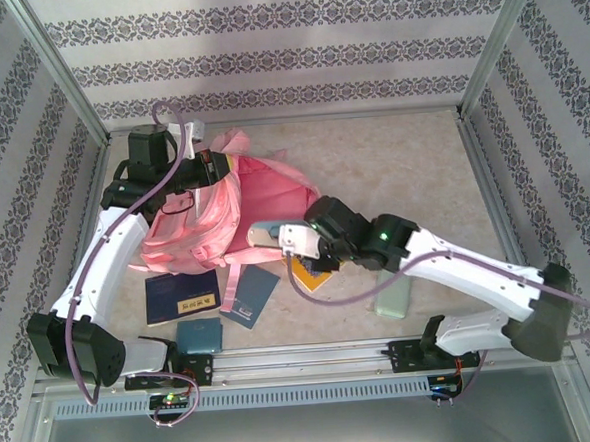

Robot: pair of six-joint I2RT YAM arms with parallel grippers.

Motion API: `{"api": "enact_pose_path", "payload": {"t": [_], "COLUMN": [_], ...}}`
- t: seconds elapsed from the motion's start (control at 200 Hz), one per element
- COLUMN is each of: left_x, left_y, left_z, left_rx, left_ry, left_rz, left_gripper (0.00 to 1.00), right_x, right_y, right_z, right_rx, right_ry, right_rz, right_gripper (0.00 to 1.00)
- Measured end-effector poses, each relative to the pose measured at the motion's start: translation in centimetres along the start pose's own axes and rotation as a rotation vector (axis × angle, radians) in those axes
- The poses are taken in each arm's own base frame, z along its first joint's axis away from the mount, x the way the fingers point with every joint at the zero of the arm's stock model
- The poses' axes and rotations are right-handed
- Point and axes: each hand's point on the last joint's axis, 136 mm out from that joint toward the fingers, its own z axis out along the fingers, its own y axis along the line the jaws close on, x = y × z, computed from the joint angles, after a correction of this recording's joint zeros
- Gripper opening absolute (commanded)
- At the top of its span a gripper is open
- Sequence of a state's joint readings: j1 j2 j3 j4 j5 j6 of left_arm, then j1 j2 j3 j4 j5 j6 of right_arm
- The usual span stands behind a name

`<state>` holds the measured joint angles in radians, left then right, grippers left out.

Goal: Pack books, pencil case, and school supplies into a backpack

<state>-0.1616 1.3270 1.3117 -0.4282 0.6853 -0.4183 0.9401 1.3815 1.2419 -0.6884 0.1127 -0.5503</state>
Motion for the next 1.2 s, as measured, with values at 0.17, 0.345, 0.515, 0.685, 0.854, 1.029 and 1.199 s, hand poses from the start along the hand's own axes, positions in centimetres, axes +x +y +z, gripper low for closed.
{"api": "enact_pose_path", "payload": {"t": [0.17,0.345,0.515,0.685,0.854,1.029,1.199], "left_x": [-0.2,-1.1,-1.6,-2.2,-2.0,-1.6,-1.6], "left_y": [-1.0,-2.4,-2.5,-1.8,-1.5,-1.5,-1.4], "left_z": [-0.3,-0.8,-0.5,-0.3,-0.1,0.0,0.0], "left_rx": [0.034,0.071,0.089,0.077,0.069,0.066,0.063], "left_ry": [0.013,0.016,0.023,0.018,0.026,0.042,0.041], "left_rz": [0.012,0.034,0.043,0.056,0.074,0.08,0.08], "left_gripper": [0.0,0.0,0.0,0.0,0.0,0.0,0.0], "right_x": [-1.4,-2.2,-4.7,-7.1,-6.9,-4.9,-5.6], "right_y": [-3.0,-3.8,-5.0,-6.0,-6.5,-5.4,-6.7], "right_z": [5.3,10.1,12.4,14.1,14.7,12.5,5.6], "right_rx": [0.043,0.033,0.044,0.08,0.137,0.177,0.286], "right_ry": [0.116,0.18,0.157,0.104,0.086,0.008,-0.203], "right_rz": [-0.031,-0.05,-0.037,-0.003,0.017,0.065,0.182], "right_gripper": [0.0,0.0,0.45,0.61,0.62,0.6,0.58]}}
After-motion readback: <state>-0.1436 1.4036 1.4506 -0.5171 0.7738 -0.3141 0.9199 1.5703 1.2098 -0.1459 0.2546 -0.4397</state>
